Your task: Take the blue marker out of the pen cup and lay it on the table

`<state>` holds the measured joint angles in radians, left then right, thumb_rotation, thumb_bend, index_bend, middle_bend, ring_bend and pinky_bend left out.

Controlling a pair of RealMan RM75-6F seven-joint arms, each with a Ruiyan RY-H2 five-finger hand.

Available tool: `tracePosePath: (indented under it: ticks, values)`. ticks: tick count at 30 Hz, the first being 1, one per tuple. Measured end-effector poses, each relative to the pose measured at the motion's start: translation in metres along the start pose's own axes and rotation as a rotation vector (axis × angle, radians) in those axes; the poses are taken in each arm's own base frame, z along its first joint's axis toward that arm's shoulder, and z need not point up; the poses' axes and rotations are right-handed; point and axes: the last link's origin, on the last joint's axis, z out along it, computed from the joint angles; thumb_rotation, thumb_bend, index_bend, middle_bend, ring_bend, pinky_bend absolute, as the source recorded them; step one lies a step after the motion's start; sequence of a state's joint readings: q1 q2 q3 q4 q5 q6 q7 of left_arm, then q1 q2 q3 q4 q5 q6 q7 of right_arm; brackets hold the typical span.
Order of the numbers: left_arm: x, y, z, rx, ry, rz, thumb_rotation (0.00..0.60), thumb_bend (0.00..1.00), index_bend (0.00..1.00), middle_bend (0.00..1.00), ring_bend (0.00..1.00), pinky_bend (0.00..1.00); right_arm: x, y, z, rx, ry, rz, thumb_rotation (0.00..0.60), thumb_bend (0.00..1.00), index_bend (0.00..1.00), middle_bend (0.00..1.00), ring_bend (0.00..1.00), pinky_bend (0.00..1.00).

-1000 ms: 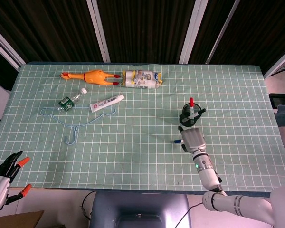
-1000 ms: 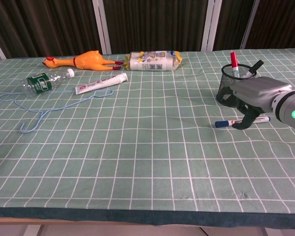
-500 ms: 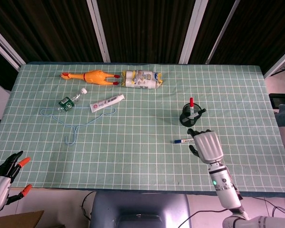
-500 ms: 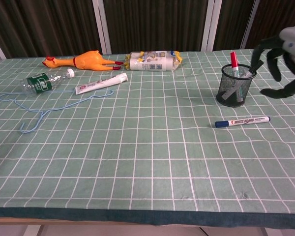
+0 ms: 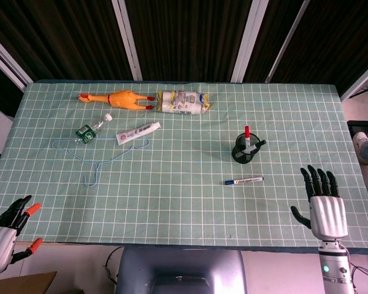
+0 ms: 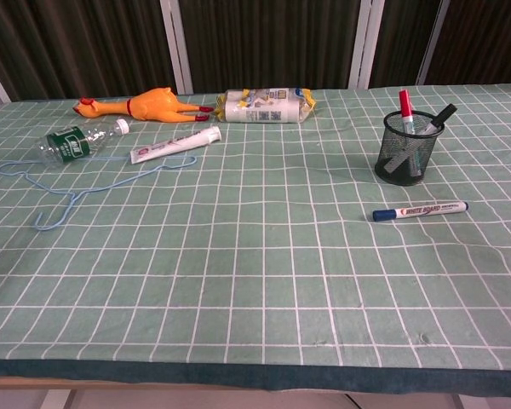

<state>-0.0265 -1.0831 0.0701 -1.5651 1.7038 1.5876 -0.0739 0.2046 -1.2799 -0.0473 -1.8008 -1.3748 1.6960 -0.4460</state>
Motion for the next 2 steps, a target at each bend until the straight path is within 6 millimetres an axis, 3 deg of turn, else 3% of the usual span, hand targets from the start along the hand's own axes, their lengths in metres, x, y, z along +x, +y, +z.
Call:
tracePosePath:
  ticks: [2]
  values:
    - [-0.0005,0.0005,0.0006,-0.001,-0.002,0.0,0.6,0.24,0.18,0.01,0.0,0.22,-0.0011,0.0024,-0.0008,0.009,-0.008,0.006,0.6,0.36,0.17,0.16,0.09,0.16]
